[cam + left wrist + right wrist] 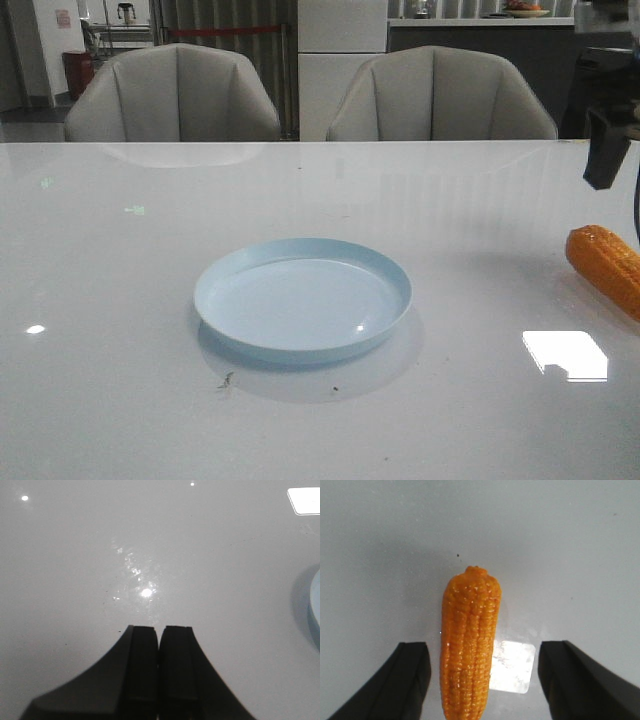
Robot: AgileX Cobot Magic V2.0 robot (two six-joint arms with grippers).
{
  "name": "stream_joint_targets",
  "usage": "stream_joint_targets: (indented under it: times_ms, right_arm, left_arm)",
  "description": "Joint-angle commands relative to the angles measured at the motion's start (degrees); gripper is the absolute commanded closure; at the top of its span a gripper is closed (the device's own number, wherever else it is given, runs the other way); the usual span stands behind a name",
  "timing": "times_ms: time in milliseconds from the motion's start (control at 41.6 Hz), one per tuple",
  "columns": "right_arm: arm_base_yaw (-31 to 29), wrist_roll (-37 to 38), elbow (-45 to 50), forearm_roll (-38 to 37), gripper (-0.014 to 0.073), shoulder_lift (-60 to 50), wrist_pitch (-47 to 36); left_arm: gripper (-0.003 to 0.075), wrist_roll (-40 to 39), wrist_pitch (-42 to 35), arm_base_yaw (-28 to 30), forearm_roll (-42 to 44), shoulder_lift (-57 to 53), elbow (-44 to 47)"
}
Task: Place corn on plate with both arms
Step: 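Lower the right gripper over the orange corn cob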
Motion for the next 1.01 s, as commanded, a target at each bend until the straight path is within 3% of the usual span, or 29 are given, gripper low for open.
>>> stream_joint_targets:
  times_ms: [0, 985]
  right_arm:
    - [-0.2, -0.2, -2.0, -0.7, 0.0032, -0.6, 0.5]
    - [-0.2, -0.2, -2.0, 0.3, 0.0034, 7.7, -0.8]
  left_arm:
    - [0.0631, 0.0, -3.7, 0.0, -0.9, -0.8, -1.6]
    - [0.0631, 0.0, -3.7, 0.0, -0.9, -0.8, -1.6]
